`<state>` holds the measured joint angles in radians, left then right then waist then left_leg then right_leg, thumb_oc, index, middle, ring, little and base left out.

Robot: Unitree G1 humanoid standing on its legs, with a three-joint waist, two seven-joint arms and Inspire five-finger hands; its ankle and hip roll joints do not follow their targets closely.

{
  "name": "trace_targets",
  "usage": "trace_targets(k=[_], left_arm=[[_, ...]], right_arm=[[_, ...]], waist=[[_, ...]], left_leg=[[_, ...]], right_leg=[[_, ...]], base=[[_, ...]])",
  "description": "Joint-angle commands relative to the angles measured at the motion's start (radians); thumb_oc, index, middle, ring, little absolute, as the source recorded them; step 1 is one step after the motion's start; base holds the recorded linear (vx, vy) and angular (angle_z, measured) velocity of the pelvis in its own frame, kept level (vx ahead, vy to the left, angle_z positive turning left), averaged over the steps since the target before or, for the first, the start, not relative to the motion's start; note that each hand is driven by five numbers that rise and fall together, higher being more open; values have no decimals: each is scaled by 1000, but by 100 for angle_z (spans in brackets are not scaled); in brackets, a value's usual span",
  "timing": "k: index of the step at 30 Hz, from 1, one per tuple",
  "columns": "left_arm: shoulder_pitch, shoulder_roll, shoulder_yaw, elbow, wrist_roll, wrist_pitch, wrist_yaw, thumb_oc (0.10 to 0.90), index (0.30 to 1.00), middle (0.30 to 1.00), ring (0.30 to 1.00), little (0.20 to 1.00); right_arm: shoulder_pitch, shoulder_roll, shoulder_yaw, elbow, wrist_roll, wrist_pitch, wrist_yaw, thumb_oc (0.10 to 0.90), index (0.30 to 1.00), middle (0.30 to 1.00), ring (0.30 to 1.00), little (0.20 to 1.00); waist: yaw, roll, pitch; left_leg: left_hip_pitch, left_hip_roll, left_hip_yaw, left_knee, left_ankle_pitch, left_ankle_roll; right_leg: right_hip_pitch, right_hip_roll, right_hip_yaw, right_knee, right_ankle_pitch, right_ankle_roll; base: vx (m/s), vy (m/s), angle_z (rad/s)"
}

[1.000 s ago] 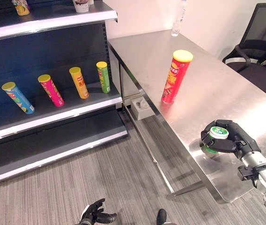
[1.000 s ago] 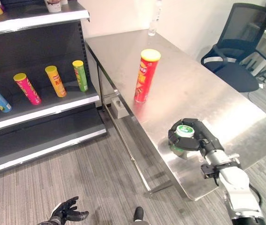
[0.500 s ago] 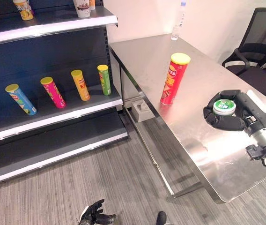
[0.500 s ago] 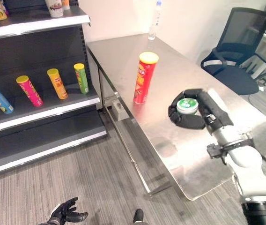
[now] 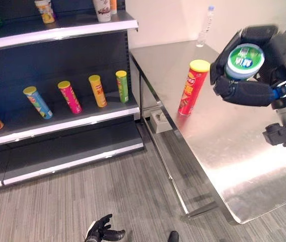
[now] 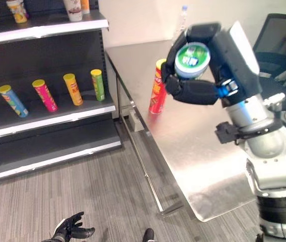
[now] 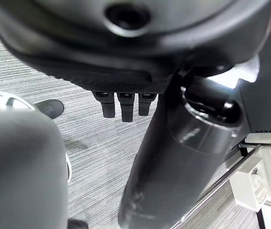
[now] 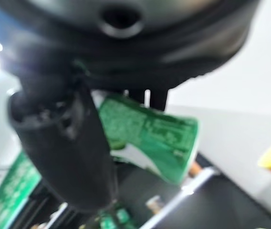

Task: Put the goods on the table back onto the shelves and tidy them up.

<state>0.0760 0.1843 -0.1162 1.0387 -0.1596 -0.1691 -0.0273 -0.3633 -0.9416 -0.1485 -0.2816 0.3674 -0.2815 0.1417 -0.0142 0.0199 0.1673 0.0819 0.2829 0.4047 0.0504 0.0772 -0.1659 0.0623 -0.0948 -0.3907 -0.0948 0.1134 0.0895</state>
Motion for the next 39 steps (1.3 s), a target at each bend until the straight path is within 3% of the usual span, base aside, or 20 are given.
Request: trace_targets(k=[1,6,7,9,10,13,15,17,19,21,23,24,26,31,37,39], left_arm=[[-13,56,-44,-70,-16,-47,1,800,900,900,900,900],[-30,59,-42,-65,-29,-57,18,800,900,900,900,900],[-30,57,-41,-64,-29,-58,18,800,900,900,900,900],[-53,64,-51,-74,-38,-62,30,800,900,900,900,900],[-53,67,-53,-80,-39,-63,32,800,900,900,900,900],[-71,69,-65,-90,-32,-61,31,800,900,900,900,900],[-104,100,-68,-93,-19,-63,39,800,900,900,900,900],[-123,117,-61,-99,-25,-64,47,800,900,900,900,900],[-144,141,-64,-98,-14,-61,47,800,900,900,900,900],[-151,150,-56,-90,-15,-62,46,800,900,900,900,900],[-169,143,-66,-75,-10,-66,36,800,900,900,900,900],[-179,132,-77,-75,-4,-66,31,800,900,900,900,900],[-195,114,-80,-54,21,-63,31,800,900,900,900,900],[-192,100,-79,-64,32,-65,33,800,900,900,900,900],[-180,86,-83,-65,17,-69,32,800,900,900,900,900],[-184,85,-83,-60,19,-68,35,800,900,900,900,900]], right_arm=[[-117,-6,-28,-18,57,-76,-80,400,300,300,300,300],[-176,-31,37,7,77,-71,-84,400,300,300,300,300],[-181,-33,42,11,78,-72,-84,400,300,300,300,300],[-197,-63,62,27,84,-69,-96,400,300,300,300,300],[-202,-65,67,25,82,-67,-96,400,300,300,300,300],[-209,-80,65,35,75,-55,-106,400,300,300,300,300],[-256,-67,97,41,44,-43,-126,400,300,300,300,300],[-287,-77,118,53,36,-42,-142,400,300,300,300,300],[-286,-103,123,65,25,-29,-147,400,300,300,300,300],[-265,-122,108,52,42,-29,-131,400,300,300,300,300],[-240,-164,65,46,73,-30,-120,400,300,300,300,300],[-223,-190,36,48,81,-32,-124,400,300,300,300,300],[-188,-200,-1,50,70,-35,-132,400,300,300,300,300],[-166,-207,-20,47,47,-34,-138,400,300,300,300,300],[-240,-265,35,62,35,-28,-130,400,300,300,300,300],[-275,-274,54,62,40,-31,-131,400,300,300,300,300]], waist=[[-5,-92,-8],[-11,-90,-24],[-12,-89,-23],[-19,-82,-29],[-16,-78,-34],[-18,-67,-45],[-12,-91,-42],[-8,-106,-36],[-26,-114,-14],[-38,-124,-2],[-66,-119,-7],[-82,-114,-8],[-104,-118,0],[-107,-135,17],[-93,-168,25],[-89,-163,26]], left_leg=[[-2,32,59,104,0,-50],[39,122,52,30,63,-85],[43,121,53,26,63,-85],[27,170,52,-40,107,-93],[21,165,36,-53,102,-91],[-9,107,39,-65,42,-88],[-18,-21,62,-115,-14,-29],[-18,-66,80,-133,-25,2],[-6,-100,70,-138,-48,38],[2,-121,65,-138,-67,50],[-19,-131,48,-138,-79,44],[-23,-142,30,-138,-93,37],[-10,-152,20,-138,-112,27],[42,-180,18,-138,-137,29],[121,-229,-5,-92,-215,23],[119,-223,-12,-60,-225,17]], right_leg=[[96,17,27,47,-193,9],[56,-41,10,54,-175,51],[57,-42,11,57,-178,53],[31,-92,0,58,-175,87],[37,-99,3,55,-174,95],[65,-171,8,43,-143,127],[12,-275,54,98,-56,162],[-32,-312,66,161,4,172],[-82,-310,144,295,50,171],[-115,-285,194,323,77,169],[-144,-238,208,210,28,166],[-167,-209,227,95,20,172],[-238,-184,244,13,49,172],[-275,-178,242,9,58,172],[-274,-187,260,73,69,172],[-268,-189,249,91,60,172]], base=[[-2,120,16],[21,217,6],[43,261,7],[70,423,12],[139,462,12],[239,499,16],[188,714,13],[75,471,-37],[87,372,-11],[154,218,68],[211,75,62],[189,-6,70],[249,-58,131],[171,-50,26],[195,-150,20],[131,-153,9]])
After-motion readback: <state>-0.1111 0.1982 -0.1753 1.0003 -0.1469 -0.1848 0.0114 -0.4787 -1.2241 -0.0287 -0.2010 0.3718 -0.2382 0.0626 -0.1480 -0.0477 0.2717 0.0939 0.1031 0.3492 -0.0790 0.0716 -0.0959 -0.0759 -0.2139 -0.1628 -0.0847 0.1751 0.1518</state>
